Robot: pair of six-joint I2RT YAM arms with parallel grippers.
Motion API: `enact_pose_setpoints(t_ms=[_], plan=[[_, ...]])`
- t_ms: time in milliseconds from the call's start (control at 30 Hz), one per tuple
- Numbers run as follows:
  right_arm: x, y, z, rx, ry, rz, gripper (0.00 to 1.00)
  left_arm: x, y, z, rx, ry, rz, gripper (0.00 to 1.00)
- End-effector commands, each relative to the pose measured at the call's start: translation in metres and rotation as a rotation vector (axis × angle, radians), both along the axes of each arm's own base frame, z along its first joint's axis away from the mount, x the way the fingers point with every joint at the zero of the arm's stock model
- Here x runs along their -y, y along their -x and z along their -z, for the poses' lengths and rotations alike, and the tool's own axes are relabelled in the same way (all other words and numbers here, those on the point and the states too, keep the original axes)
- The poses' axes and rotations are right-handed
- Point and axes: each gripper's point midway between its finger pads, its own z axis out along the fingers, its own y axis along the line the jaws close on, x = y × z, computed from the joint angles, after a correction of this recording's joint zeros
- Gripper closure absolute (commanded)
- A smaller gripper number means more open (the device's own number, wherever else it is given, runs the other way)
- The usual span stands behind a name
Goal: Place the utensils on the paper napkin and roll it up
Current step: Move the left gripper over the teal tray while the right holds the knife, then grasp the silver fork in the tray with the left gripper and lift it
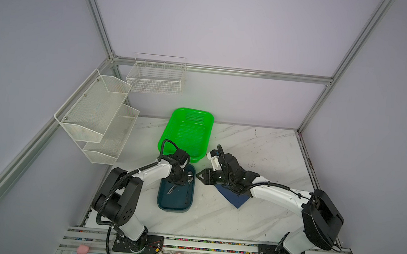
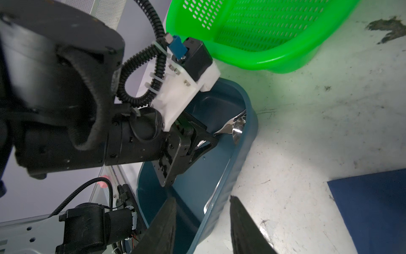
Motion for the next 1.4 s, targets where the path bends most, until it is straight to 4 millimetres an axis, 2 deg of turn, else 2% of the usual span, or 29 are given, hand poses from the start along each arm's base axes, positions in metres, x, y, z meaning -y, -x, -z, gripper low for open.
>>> enact_pose_setpoints(t_ms=[0, 167, 367, 600, 733, 900, 1033, 1233, 1367], plan=[[0.001, 0.003, -0.012, 0.033, -0.030, -0.013, 0.57, 0.011, -0.021, -0.016, 0.038, 0.029, 0.024, 0.67], [0.005, 0.006, -0.010, 0.038, -0.014, -0.024, 0.57, 0.008, -0.012, -0.012, 0.019, 0.026, 0.003, 0.71], [0.013, 0.006, -0.006, 0.063, 0.007, -0.003, 0.57, 0.009, 0.001, -0.003, -0.032, 0.029, 0.003, 0.82], [0.021, 0.008, -0.005, 0.083, 0.012, 0.007, 0.57, 0.015, 0.009, -0.003, -0.050, 0.032, -0.014, 0.89], [0.030, 0.007, 0.000, 0.088, 0.040, 0.037, 0.57, 0.010, 0.020, 0.003, -0.080, 0.012, -0.066, 0.91], [0.036, 0.004, 0.000, 0.098, 0.047, 0.073, 0.57, 0.004, 0.025, 0.000, -0.072, 0.008, -0.139, 0.92], [0.044, -0.005, 0.007, 0.083, 0.079, 0.144, 0.56, -0.005, 0.021, 0.005, -0.064, -0.043, -0.184, 0.91], [0.046, -0.010, 0.008, 0.075, 0.074, 0.154, 0.56, 0.001, 0.015, 0.009, -0.087, -0.040, -0.161, 0.79], [0.046, -0.010, 0.012, 0.064, 0.077, 0.152, 0.56, 0.002, 0.010, 0.011, -0.089, -0.050, -0.149, 0.78]])
